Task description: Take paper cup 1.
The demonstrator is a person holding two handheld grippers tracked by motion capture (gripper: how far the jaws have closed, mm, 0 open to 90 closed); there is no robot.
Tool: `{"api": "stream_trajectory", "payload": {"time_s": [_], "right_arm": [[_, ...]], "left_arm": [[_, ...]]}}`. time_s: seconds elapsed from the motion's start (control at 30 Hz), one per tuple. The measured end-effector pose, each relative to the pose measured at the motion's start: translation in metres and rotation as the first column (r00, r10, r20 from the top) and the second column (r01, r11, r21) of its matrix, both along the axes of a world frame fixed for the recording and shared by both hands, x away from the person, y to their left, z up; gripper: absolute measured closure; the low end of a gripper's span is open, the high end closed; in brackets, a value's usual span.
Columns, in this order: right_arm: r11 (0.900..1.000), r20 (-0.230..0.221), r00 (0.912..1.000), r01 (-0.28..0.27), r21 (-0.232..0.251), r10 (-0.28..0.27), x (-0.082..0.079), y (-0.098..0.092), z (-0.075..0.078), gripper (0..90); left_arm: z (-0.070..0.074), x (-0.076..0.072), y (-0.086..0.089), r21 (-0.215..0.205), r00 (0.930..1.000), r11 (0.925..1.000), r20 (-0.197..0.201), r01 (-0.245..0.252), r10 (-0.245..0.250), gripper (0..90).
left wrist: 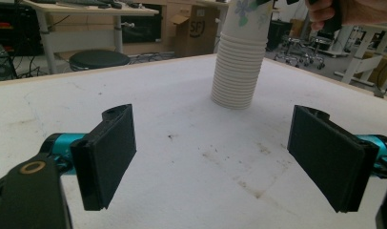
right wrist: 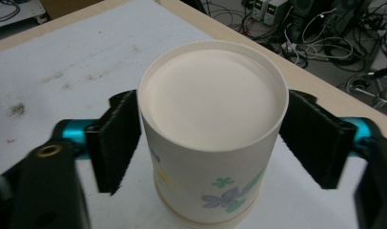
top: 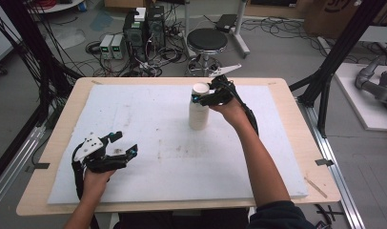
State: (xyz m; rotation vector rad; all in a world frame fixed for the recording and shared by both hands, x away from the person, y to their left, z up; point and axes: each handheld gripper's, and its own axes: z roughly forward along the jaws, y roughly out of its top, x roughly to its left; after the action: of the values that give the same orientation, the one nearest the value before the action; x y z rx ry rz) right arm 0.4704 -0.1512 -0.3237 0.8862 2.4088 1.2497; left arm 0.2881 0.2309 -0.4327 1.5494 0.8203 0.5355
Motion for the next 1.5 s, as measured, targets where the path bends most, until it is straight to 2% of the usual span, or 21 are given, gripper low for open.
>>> {"api": "stream_trajectory", "payload": {"time_s": [0.2, 0.3, 0.6, 0.77, 1.13, 1.17, 1.3, 1.5], "right_arm": [[1.0, -0.01, 0.9999, -0.008, 0.0, 0.008, 0.003, 0.003, -0.003, 27.8], [1.0, 0.001, 0.9999, -0.012, -0.003, 0.012, 0.004, 0.004, -0.003, 31.2], [1.0, 0.003, 0.9999, -0.011, 0.006, 0.011, 0.003, 0.003, 0.002, 31.5], [1.0, 0.033, 0.9993, -0.02, 0.015, 0.02, 0.002, 0.005, 0.015, 32.1], [0.995, 0.055, 0.9983, -0.022, 0.101, 0.017, -0.005, -0.009, 0.046, 33.4], [0.994, 0.069, 0.9973, -0.03, 0.107, 0.023, -0.006, -0.01, 0.05, 33.7], [0.994, 0.106, 0.994, -0.039, 0.107, 0.028, -0.012, -0.013, 0.066, 34.3], [0.994, 0.133, 0.9908, -0.04, 0.105, 0.026, -0.024, -0.019, 0.08, 34.4]], "left_arm": [[-0.001, 0.0, 0.001, -0.003, 1.0, 1.0, -0.004, -0.003, 0.003, 16.5], [-0.001, 0.001, 0.002, -0.001, 1.0, 1.0, -0.003, -0.004, 0.004, 16.6], [-0.001, 0.001, 0.002, -0.006, 1.0, 1.0, -0.007, -0.005, 0.005, 16.6], [-0.001, 0.001, 0.002, -0.005, 1.0, 1.0, -0.005, -0.003, 0.003, 16.6], [0.0, 0.0, 0.003, -0.014, 1.0, 0.9999, -0.006, -0.004, 0.004, 16.6], [0.0, 0.0, 0.002, -0.016, 1.0, 0.9999, -0.008, -0.005, 0.005, 16.6], [0.0, 0.0, 0.002, -0.008, 0.9999, 1.0, -0.01, -0.002, 0.002, 16.6], [0.0, -0.001, 0.002, -0.012, 1.0, 0.9999, -0.009, 0.0, 0.0, 16.6]]}}
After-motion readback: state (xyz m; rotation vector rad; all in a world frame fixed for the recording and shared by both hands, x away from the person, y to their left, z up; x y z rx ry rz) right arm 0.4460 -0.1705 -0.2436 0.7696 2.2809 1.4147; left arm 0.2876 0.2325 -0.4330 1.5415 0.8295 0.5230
